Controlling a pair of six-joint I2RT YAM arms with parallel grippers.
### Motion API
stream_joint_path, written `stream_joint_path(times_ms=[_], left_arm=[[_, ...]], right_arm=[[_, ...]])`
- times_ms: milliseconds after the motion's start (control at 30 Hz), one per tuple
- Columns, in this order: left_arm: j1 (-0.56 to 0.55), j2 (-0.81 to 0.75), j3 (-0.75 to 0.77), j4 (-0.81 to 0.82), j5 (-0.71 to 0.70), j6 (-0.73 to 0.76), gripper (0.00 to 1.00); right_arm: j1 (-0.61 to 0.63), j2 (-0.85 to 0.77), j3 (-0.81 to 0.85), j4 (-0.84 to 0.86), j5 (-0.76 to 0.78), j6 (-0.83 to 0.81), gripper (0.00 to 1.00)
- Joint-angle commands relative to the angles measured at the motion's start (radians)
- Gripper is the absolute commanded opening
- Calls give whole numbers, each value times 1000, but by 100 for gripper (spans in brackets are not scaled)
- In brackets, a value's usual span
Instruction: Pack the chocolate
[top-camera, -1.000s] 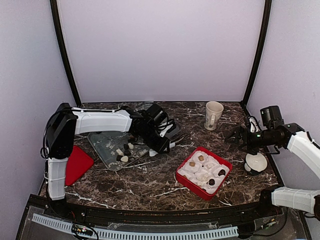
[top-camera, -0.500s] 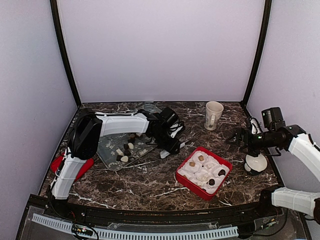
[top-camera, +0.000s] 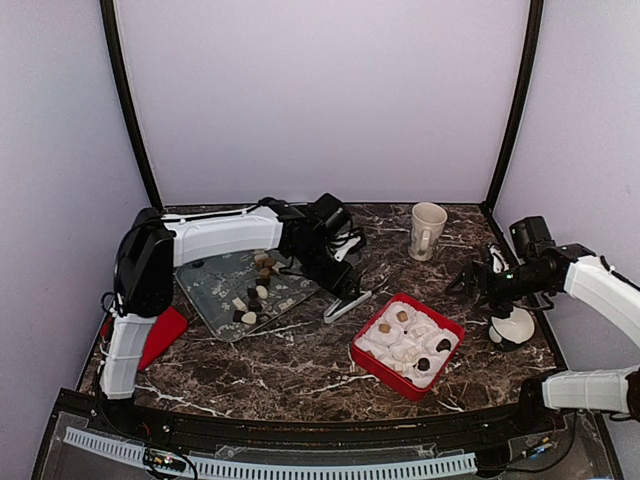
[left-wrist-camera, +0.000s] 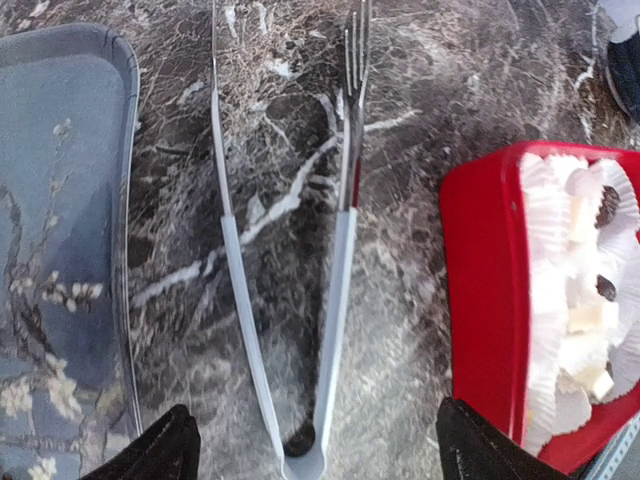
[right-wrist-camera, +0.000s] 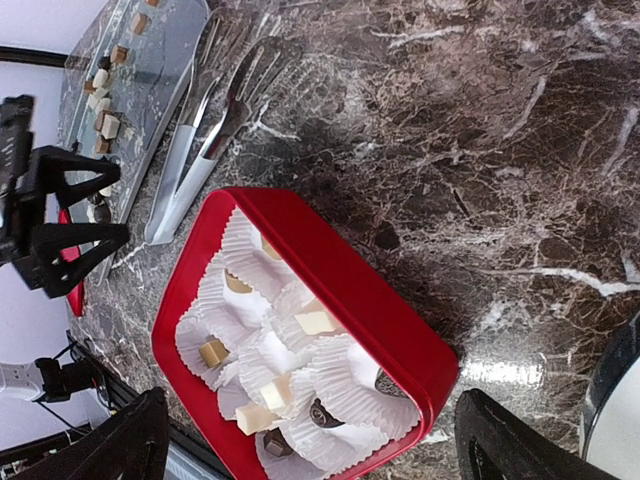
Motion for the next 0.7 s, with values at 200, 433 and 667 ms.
stream_joint_path(times_ms=[200, 433, 667], left_arm=[[-9, -517, -575, 130, 53, -83, 86], [-48, -670, -875, 236, 109, -199, 80], [-171, -585, -922, 345, 148, -298, 60]], right_arm=[[5, 182, 25, 62, -52, -55, 100], [51, 271, 24, 96, -56, -63, 100], [127, 302, -1, 120, -78, -42, 100]])
